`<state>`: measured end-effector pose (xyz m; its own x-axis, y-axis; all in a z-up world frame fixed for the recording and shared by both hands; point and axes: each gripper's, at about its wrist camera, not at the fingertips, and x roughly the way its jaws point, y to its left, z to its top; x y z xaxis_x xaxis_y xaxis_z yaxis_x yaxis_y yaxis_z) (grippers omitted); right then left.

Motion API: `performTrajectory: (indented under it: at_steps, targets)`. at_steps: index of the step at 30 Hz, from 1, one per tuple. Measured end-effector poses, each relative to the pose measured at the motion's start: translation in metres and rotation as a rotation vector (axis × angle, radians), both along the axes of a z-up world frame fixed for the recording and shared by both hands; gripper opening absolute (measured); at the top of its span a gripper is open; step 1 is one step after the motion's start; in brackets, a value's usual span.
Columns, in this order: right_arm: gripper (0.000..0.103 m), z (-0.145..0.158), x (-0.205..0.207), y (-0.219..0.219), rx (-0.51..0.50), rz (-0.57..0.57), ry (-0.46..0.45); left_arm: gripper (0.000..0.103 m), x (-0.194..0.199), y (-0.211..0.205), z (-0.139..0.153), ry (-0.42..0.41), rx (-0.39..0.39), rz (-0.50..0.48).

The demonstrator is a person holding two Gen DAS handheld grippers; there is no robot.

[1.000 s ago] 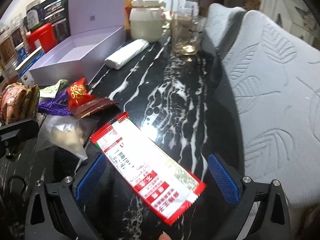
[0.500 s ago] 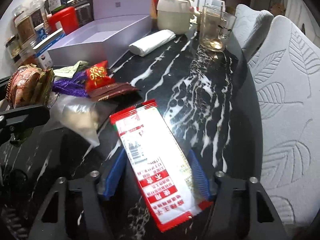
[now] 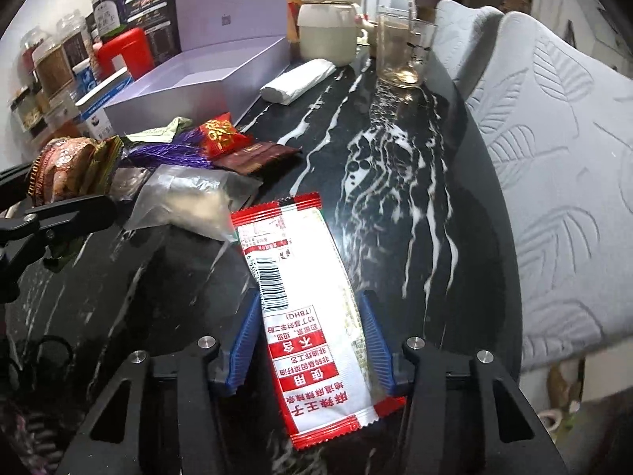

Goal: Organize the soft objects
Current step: 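Grasp the red-and-white sachet with the right gripper while the left holds the snack bag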

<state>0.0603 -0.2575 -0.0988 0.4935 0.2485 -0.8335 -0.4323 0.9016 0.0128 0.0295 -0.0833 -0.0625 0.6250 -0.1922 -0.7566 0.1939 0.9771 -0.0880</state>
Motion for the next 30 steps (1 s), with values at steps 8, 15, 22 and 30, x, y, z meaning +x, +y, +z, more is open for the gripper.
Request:
performTrajectory:
  at_steps: [8, 15, 22, 30]
  targets:
    - [0.048, 0.004, -0.032, -0.002, 0.028, -0.085, 0.008, 0.068, -0.01, 0.01, -0.007, 0.014, -0.008, -0.004]
    - [0.056, 0.0, -0.051, 0.01, -0.01, -0.106, 0.028, 0.068, -0.02, 0.02, -0.006, 0.007, -0.016, -0.012]
    - [0.085, -0.007, -0.044, 0.029, -0.031, -0.073, 0.043, 0.068, -0.029, 0.03, -0.007, 0.004, -0.028, 0.005]
    - [0.045, -0.005, -0.053, 0.026, -0.005, -0.116, -0.013, 0.068, -0.037, 0.039, -0.007, 0.003, -0.039, 0.015]
